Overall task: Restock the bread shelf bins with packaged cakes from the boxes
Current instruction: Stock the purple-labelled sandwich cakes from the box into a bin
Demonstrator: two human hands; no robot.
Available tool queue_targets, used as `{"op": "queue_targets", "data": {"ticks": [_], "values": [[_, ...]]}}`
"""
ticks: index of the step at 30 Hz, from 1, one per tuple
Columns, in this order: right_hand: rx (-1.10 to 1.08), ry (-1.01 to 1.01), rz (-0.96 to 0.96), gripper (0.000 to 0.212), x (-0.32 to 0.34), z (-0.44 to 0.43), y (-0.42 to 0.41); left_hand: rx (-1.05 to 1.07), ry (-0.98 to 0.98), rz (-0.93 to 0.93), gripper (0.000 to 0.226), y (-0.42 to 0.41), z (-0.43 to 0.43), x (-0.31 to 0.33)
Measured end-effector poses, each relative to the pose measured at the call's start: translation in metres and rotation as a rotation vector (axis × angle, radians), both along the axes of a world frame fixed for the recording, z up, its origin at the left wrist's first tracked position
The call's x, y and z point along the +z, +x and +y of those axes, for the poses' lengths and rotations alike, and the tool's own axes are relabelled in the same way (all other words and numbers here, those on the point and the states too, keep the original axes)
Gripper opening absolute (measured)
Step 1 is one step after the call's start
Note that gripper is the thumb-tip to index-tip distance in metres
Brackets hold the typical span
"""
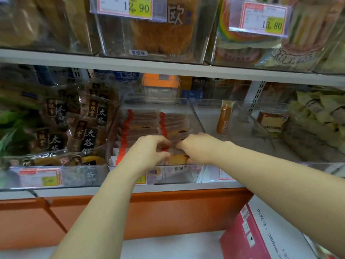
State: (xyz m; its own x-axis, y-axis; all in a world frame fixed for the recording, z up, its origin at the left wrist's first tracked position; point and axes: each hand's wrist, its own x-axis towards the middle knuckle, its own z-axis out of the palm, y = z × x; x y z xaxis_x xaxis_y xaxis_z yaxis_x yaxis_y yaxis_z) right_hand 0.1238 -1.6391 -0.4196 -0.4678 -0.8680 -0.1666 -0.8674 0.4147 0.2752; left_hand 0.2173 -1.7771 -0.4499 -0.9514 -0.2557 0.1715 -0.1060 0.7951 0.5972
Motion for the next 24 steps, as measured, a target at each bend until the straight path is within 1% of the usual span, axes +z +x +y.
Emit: {"op": "queue_targets", "data": {"ticks": [2, 3, 4, 6, 8, 12, 16, 19, 21, 23, 24], "values": [[-0.030, -0.013, -0.016, 0.032, 0.004, 0.003, -0.001, 0.005, -0.040, -0.010, 0.026, -0.003, 0.001, -0.005], [-0.044, -0.031, 0.004, 0.035, 0.008, 0.006, -0.001, 0.016, -0.049, -0.004, 0.024, -0.005, 0.000, -0.007], [-0.042, -0.047, 0.056, 0.034, 0.011, 0.009, -0.001, 0.023, -0.057, 0.004, 0.025, -0.006, 0.000, -0.008], [-0.006, -0.057, 0.176, 0.021, 0.013, 0.013, -0.001, 0.032, -0.065, 0.019, 0.026, -0.007, 0.001, -0.008], [0.017, -0.027, 0.243, 0.013, 0.008, 0.013, 0.001, 0.032, -0.062, 0.031, 0.026, -0.009, 0.002, -0.009], [-0.005, 0.021, 0.225, 0.013, -0.006, 0.005, -0.004, 0.059, -0.045, 0.054, 0.022, -0.010, 0.007, -0.010], [0.007, 0.047, 0.191, 0.014, -0.017, 0.005, -0.007, 0.100, -0.054, 0.044, 0.022, -0.014, 0.014, -0.014], [0.022, 0.009, 0.141, 0.018, -0.010, 0.009, -0.012, 0.115, -0.119, 0.045, 0.026, -0.015, 0.014, -0.012], [0.044, -0.024, 0.220, 0.023, -0.009, 0.010, -0.019, 0.135, -0.225, 0.016, 0.035, -0.013, 0.012, -0.009], [0.040, 0.007, 0.329, 0.025, -0.016, 0.011, -0.025, 0.106, -0.293, -0.088, 0.038, -0.010, 0.010, -0.008], [0.024, 0.050, 0.349, 0.024, -0.020, 0.011, -0.026, 0.084, -0.309, -0.159, 0.036, -0.008, 0.010, -0.008]]}}
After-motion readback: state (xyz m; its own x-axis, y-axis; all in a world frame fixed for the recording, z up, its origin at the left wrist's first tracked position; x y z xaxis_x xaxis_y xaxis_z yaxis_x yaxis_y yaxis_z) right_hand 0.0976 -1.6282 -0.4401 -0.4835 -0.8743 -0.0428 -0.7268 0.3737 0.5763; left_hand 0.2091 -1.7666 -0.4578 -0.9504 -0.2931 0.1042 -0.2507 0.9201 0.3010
